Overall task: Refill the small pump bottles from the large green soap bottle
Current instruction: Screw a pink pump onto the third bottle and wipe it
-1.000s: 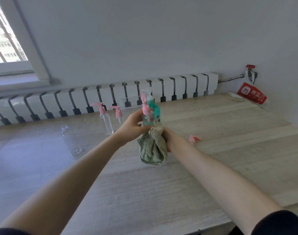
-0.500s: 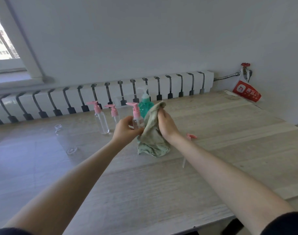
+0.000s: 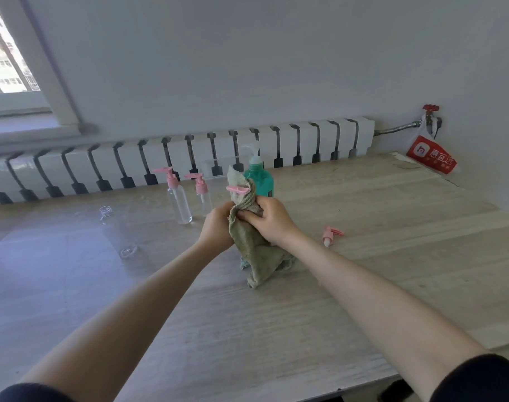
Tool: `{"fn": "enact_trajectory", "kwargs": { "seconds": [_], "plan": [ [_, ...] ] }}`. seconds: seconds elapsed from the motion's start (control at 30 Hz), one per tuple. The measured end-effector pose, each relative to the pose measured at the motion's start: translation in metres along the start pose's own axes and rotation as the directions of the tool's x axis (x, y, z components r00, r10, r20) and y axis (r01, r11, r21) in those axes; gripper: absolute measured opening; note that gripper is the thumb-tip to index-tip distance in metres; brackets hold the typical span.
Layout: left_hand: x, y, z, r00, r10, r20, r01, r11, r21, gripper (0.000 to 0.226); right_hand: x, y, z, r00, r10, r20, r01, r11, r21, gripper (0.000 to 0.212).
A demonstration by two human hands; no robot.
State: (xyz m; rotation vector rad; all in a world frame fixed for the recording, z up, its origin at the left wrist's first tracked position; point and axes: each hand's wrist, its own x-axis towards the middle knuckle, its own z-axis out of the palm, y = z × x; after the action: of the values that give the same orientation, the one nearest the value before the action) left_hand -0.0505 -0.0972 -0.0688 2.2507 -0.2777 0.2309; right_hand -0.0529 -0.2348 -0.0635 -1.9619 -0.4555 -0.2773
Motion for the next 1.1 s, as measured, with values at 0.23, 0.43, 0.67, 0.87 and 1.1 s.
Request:
{"fn": "enact_trajectory", "kwargs": {
  "seconds": [0.23, 0.43, 0.67, 0.87, 1.1],
  "plan": [
    [0.002, -0.005, -0.001, 0.985, -0.100, 0.138, 0.126, 0.974, -0.190, 0.022, -0.006, 0.015, -0.004, 0.992, 0.119, 0.031, -0.122, 0.988, 0.095, 0.022],
    [-0.004, -0.006, -0.002, 0.988, -0.078, 0.137, 0.107, 0.970, -0.217, 0.045, -0.009, 0.030, -0.005, 0.892, 0.449, 0.055, -0.450, 0.893, 0.005, 0.019],
    [0.002, 0.022, -0.012, 0.994, 0.031, -0.102, -0.070, 0.911, -0.407, 0.034, -0.001, -0.001, 0.002, 0.784, 0.558, 0.273, -0.582, 0.507, 0.636, 0.039],
    [0.000, 0.019, -0.013, 0.982, 0.086, -0.170, -0.136, 0.940, -0.314, 0.035, 0.004, 0.003, 0.000, 0.768, 0.640, 0.026, -0.623, 0.736, 0.265, 0.030],
    [0.006, 0.006, -0.013, 0.983, -0.010, -0.184, -0.008, 0.995, -0.098, 0.032, 0.009, -0.025, -0.057, 0.791, 0.527, -0.311, -0.563, 0.826, -0.034, 0.023]
  ]
}}
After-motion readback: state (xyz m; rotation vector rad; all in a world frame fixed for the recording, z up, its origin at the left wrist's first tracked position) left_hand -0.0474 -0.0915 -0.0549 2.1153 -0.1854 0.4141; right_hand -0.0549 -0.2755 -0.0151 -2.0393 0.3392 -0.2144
